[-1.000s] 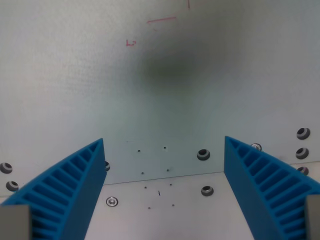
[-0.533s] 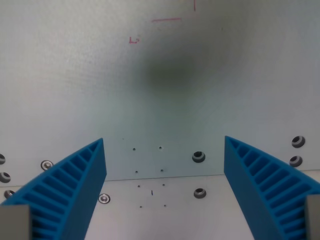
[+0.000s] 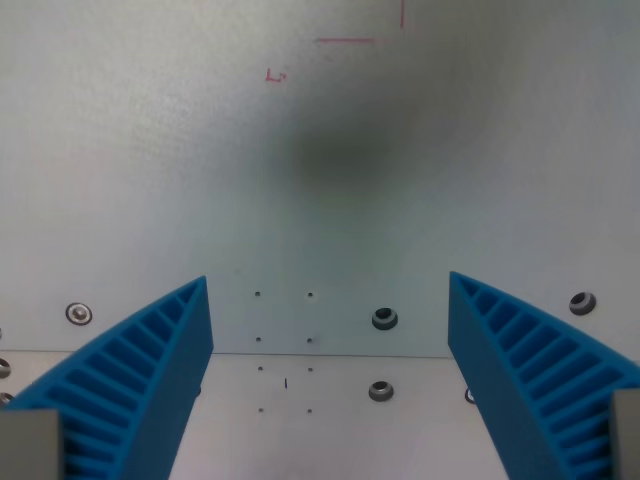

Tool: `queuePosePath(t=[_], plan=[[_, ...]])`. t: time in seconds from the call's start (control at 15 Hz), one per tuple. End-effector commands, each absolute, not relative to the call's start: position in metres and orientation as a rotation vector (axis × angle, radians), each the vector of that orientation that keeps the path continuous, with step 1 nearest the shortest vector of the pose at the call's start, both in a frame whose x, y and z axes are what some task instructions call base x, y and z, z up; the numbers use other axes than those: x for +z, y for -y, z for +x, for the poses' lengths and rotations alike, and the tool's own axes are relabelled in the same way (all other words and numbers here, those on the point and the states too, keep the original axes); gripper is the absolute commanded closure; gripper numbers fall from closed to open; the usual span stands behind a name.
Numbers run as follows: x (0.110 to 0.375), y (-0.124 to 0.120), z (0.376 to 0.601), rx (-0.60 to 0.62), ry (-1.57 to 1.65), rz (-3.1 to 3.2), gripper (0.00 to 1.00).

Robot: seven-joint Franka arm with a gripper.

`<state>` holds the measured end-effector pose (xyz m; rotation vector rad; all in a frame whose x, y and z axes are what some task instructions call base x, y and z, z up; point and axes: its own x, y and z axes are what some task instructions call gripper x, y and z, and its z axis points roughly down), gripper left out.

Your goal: Rotate around gripper negative z

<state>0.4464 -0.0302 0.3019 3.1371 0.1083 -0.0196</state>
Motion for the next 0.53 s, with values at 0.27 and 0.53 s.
queuePosePath(t=[0.27,0.53], plan=[[0.3039,0.0310,0.4463,-0.012,-0.396,3.115,0.00],[0.3039,0.0310,0.4463,-0.012,-0.468,3.105,0.00]])
